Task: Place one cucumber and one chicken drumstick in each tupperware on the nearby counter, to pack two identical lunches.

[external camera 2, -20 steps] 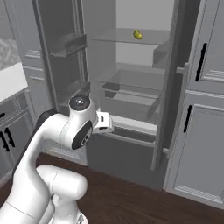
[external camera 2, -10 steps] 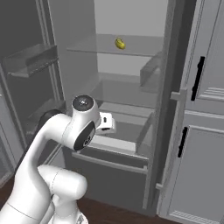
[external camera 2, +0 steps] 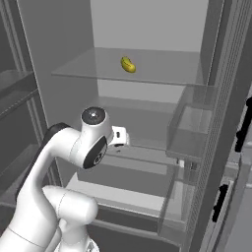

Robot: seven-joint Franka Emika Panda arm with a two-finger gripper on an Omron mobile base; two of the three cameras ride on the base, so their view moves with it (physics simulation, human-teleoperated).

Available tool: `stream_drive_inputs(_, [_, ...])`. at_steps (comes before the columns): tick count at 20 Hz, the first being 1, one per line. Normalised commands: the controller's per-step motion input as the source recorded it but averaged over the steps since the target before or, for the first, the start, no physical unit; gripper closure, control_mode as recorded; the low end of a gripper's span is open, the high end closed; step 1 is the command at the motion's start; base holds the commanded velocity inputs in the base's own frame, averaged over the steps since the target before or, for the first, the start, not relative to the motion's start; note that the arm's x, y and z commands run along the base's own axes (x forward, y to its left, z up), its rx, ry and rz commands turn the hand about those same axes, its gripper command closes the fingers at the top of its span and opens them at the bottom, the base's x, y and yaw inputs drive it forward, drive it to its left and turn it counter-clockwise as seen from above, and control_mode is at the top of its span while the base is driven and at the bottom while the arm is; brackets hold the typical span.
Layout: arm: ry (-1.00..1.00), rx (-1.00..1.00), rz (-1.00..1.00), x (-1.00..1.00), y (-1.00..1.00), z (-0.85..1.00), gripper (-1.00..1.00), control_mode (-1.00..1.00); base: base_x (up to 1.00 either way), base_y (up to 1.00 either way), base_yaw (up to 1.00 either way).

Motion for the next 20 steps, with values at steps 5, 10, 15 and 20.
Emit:
stream_drive_inputs(5, [0.0, 0.0, -0.03, 0.03, -0.08, 0.06, -1.0, -1.0, 0.6, 0.01, -0.11])
stream_drive_inputs(10, [-0.26, 0.02, -0.24, -0.17, -0.16, 0.94, -1.0, -1.0, 0.0, 0.0, 0.0])
stream_drive_inputs(15, [-0.5, 0.06, -0.11, -0.42, -0.07, 1.0, -1.0, -1.0, 0.0, 0.0, 0.0])
stream_drive_inputs(20, [-0.35, 0.0, -0.1, -0.21, 0.0, 1.0, -1.0, -1.0, 0.0, 0.0, 0.0])
